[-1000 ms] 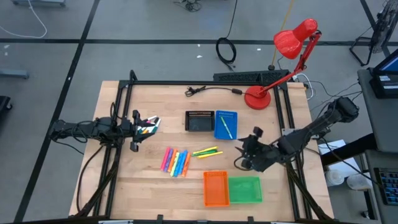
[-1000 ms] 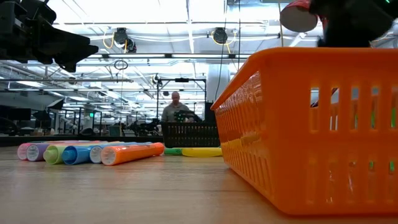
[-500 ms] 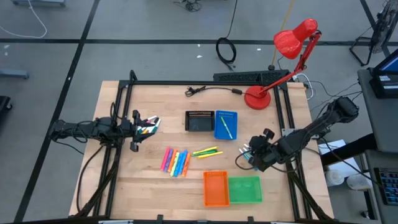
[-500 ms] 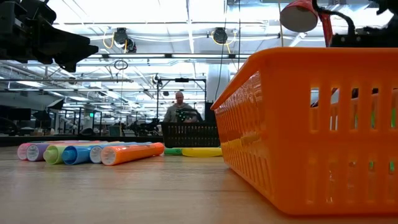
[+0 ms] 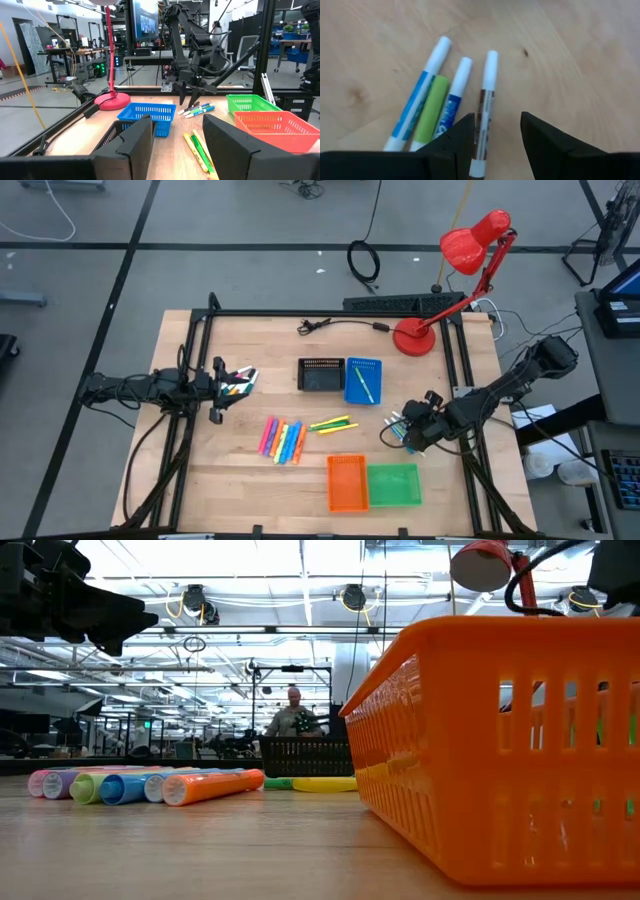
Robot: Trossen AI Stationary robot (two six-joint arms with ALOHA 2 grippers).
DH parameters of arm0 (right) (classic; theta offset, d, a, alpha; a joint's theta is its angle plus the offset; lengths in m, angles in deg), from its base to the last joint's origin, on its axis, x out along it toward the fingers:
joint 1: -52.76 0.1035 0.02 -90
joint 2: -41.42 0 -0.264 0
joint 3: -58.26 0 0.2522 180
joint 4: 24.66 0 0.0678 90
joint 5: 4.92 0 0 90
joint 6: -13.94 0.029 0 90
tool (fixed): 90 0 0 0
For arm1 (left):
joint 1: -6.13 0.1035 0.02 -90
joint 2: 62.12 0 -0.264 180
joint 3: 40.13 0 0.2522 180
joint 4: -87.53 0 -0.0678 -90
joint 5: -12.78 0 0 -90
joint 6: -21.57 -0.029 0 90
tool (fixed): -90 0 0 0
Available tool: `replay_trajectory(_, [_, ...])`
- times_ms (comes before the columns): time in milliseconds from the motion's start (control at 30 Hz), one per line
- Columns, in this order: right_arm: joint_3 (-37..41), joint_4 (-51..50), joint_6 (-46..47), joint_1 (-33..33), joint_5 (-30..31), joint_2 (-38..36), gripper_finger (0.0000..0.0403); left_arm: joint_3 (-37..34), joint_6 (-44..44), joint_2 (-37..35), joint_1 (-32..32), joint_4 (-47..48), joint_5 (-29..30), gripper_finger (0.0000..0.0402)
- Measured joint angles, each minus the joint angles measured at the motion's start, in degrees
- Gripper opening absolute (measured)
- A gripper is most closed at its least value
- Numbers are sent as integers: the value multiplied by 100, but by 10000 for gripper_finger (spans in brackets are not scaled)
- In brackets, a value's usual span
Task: Pick & Place Markers
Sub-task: Put the brown marker pen into the blue bin
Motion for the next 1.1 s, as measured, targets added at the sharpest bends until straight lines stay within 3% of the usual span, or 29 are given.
replay_trajectory(567, [445, 420, -4, -50, -382, -11, 121, 0, -2, 2, -1, 0, 0, 182])
replay_trajectory(1100, [459, 362, -2, -52, -431, -7, 28, 0, -2, 2, 0, 0, 0, 182])
